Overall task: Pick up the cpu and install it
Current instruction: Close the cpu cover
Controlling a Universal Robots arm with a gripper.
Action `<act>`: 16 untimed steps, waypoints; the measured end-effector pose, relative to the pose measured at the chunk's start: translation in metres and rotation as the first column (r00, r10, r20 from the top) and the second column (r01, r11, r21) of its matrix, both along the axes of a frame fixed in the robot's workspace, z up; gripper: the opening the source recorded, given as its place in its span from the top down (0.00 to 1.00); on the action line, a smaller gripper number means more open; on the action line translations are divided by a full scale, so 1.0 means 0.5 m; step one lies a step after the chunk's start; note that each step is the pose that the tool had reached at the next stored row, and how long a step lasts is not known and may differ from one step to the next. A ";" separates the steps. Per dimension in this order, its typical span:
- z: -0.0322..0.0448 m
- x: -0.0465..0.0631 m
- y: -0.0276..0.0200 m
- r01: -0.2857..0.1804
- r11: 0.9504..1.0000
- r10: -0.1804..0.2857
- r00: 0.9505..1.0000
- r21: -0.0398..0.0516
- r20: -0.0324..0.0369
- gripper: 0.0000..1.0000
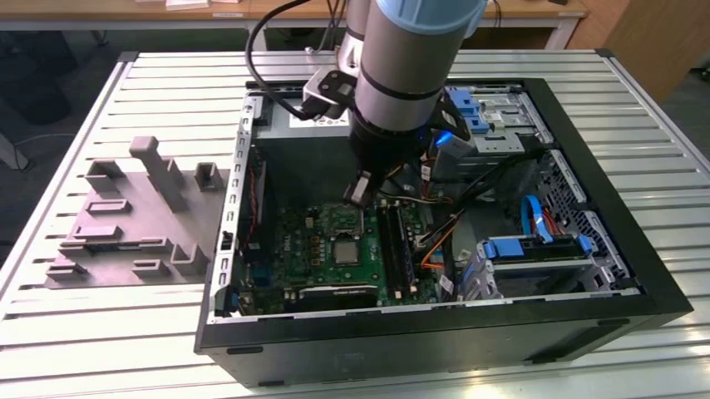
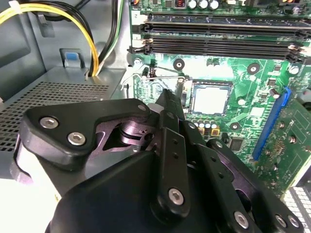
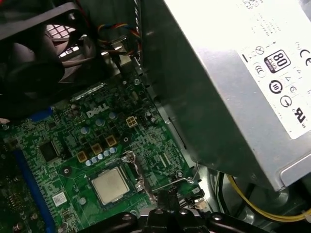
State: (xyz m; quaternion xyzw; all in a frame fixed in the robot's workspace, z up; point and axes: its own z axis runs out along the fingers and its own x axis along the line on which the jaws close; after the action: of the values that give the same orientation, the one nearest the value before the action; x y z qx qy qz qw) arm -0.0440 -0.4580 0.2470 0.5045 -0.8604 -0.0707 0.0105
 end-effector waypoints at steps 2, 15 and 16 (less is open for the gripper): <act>0.000 0.000 -0.0018 -0.003 1.000 0.003 1.000 0.000 0.000 0.89; 0.000 -0.002 -0.0036 -0.020 0.999 0.020 1.000 -0.033 0.000 0.89; 0.000 -0.002 -0.0037 -0.022 0.999 0.022 1.000 -0.036 -0.001 0.89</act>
State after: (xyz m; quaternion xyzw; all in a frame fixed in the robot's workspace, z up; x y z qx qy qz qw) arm -0.0449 -0.4598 0.2470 0.5135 -0.8561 -0.0551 0.0204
